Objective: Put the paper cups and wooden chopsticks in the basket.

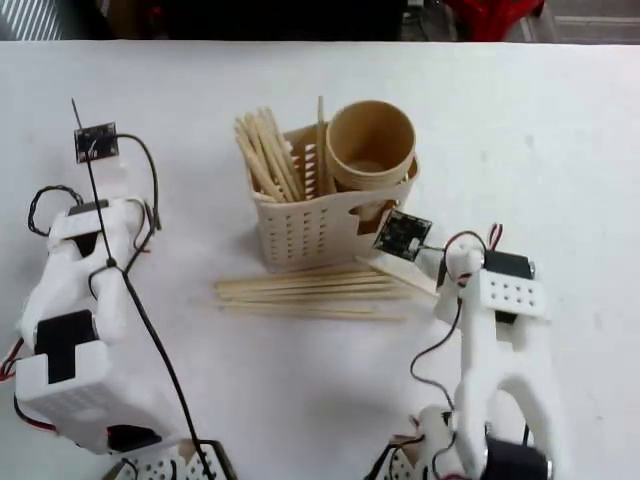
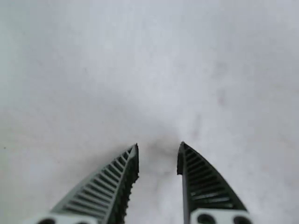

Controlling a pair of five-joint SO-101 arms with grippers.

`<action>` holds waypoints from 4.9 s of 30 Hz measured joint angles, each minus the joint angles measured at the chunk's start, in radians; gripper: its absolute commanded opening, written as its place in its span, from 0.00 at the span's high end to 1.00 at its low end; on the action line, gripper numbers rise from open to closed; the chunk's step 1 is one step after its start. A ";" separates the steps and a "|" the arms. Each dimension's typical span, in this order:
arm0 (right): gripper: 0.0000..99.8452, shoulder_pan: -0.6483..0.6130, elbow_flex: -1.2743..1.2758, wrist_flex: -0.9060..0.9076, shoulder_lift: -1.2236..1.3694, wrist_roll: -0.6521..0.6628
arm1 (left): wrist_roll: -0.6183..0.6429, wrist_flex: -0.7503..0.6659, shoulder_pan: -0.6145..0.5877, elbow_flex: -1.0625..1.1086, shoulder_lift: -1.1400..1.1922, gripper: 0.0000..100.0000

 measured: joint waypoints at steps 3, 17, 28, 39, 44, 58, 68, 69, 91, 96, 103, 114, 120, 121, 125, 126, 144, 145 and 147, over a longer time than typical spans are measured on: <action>0.83 -0.002 0.000 -0.077 0.100 0.000 | 0.000 0.000 0.000 0.000 0.000 0.84; 0.98 -0.015 -0.003 -0.261 0.282 -0.052 | 0.000 0.000 0.000 0.000 0.000 0.84; 0.98 0.032 0.029 -0.133 0.091 -0.060 | 0.000 0.000 0.000 0.000 0.000 0.84; 0.98 0.002 0.144 0.259 -0.620 0.009 | 0.000 0.000 0.000 0.000 0.000 0.84; 0.98 -0.186 0.132 0.465 -0.984 -0.077 | 0.000 0.000 0.000 0.000 0.000 0.84; 0.98 -0.540 -0.425 0.242 -0.740 -0.870 | 0.000 0.000 0.000 0.000 0.000 0.84; 0.98 -0.710 -0.698 -0.249 -0.353 -1.189 | 0.000 0.000 0.000 0.000 0.000 0.84; 0.98 -0.712 -0.698 -0.270 -0.321 -1.189 | 0.000 0.000 0.000 0.000 0.000 0.84; 0.92 -0.717 -0.542 -0.453 -0.222 -1.201 | 0.000 0.000 0.000 0.000 0.000 0.84; 0.95 -0.720 -0.542 -0.370 -0.224 -1.201 | 0.000 0.000 0.000 0.000 0.000 0.84; 0.98 -0.589 -0.494 0.112 -0.433 -1.181 | 0.000 0.000 0.000 0.000 0.000 0.84; 0.97 -0.853 -0.066 0.158 -0.506 -0.663 | 0.000 0.000 0.000 0.000 0.000 0.84; 0.98 -0.848 0.276 -0.301 -0.381 -0.618 | 0.000 0.000 0.000 0.000 0.000 0.84; 0.98 -0.832 0.308 -0.397 -0.351 -0.628 | 0.000 0.000 0.000 0.000 0.000 0.84; 0.98 -0.798 0.310 -0.574 -0.215 -0.667 | 0.000 0.000 0.000 0.000 0.000 0.85; 0.98 -0.798 0.301 -0.574 -0.170 -0.661 | 0.000 0.000 0.000 0.000 0.000 0.85; 0.98 -0.868 -0.172 -0.624 0.496 -0.597 | 0.083 0.000 -0.130 -0.035 0.006 0.84; 0.98 -0.873 -0.172 -0.631 0.497 -0.597 | 0.083 0.000 -0.130 -0.035 0.006 0.84; 0.98 -0.885 -0.175 -0.632 0.503 -0.595 | 0.083 -0.003 -0.130 -0.035 0.006 0.84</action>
